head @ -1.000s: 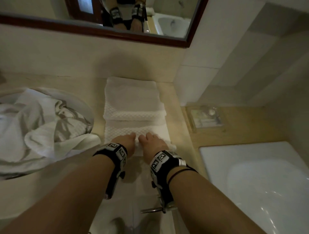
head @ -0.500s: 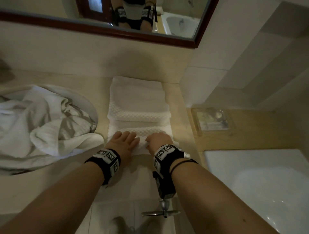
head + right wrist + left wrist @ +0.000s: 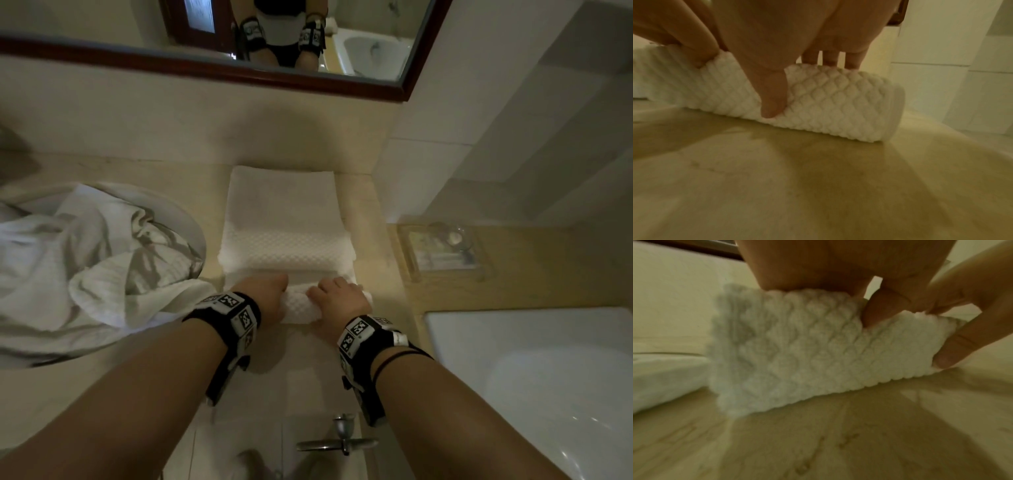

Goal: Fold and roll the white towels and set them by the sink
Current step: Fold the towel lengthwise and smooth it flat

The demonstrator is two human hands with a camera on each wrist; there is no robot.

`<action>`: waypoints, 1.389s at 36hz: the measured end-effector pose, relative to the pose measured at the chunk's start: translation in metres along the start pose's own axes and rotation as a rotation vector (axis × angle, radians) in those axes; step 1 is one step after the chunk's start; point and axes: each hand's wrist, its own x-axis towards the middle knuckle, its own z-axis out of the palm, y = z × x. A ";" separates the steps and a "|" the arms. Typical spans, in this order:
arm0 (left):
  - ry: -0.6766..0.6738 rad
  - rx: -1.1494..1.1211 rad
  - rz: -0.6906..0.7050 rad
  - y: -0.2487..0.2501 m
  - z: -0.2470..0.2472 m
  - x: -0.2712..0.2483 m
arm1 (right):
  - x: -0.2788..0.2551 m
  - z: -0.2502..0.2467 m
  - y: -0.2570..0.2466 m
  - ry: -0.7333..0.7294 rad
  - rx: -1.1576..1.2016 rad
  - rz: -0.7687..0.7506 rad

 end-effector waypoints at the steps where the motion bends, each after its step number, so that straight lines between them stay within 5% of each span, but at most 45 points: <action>1: -0.015 -0.013 0.002 -0.001 0.002 0.000 | 0.001 -0.001 0.000 -0.020 0.008 0.003; 7: 0.168 0.257 0.205 -0.012 0.015 -0.009 | 0.009 -0.023 -0.002 -0.187 0.019 0.014; 12: 0.056 0.467 0.211 -0.017 0.013 -0.018 | 0.007 -0.035 0.000 -0.214 0.105 -0.016; 25: 0.322 0.513 0.050 -0.002 -0.102 -0.017 | 0.021 -0.123 0.015 0.266 0.077 -0.009; 30: 0.252 0.538 0.083 0.002 -0.074 -0.035 | 0.000 -0.106 0.006 0.137 0.099 -0.018; 38: -0.077 0.405 0.090 0.008 0.005 -0.066 | -0.028 -0.039 -0.019 -0.223 0.084 -0.082; 43: -0.097 0.378 0.039 0.018 -0.035 -0.062 | -0.029 -0.074 -0.009 -0.214 0.125 -0.028; 50: 0.041 0.390 -0.030 0.036 -0.121 -0.051 | -0.021 -0.157 0.004 0.007 0.017 0.075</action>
